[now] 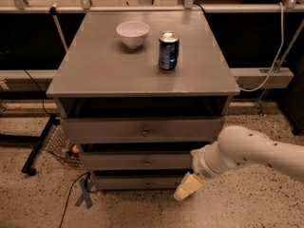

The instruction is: Open middle drawer

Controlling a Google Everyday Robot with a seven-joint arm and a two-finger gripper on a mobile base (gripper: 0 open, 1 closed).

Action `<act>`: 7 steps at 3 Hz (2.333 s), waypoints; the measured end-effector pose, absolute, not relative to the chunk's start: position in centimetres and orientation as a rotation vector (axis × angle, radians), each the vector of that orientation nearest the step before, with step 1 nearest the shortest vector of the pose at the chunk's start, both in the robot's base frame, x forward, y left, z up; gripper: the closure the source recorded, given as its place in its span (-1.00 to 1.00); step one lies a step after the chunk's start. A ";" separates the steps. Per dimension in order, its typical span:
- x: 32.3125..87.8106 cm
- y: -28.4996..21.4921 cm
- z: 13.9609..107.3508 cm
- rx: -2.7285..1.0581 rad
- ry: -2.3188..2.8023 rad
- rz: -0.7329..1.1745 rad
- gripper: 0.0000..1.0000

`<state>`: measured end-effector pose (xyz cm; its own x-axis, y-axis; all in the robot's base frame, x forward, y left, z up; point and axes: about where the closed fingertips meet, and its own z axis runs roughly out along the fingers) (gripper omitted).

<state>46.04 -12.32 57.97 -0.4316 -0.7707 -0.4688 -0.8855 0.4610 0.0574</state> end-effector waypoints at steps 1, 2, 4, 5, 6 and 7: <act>49.9 -11.6 51.4 -1.339 2.301 0.422 -1.00; 50.9 -11.9 50.5 -1.337 2.291 0.411 -1.00; 52.7 -10.4 48.2 -1.548 2.227 0.395 -1.00; 54.1 -9.9 46.4 -1.619 2.205 0.401 -1.00; 54.1 -9.9 46.3 -1.622 2.203 0.400 -1.00; 54.7 -10.3 44.5 -1.635 2.207 0.352 -1.00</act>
Offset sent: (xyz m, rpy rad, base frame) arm 0.0539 0.0094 -0.0768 0.0649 -0.0947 -0.0469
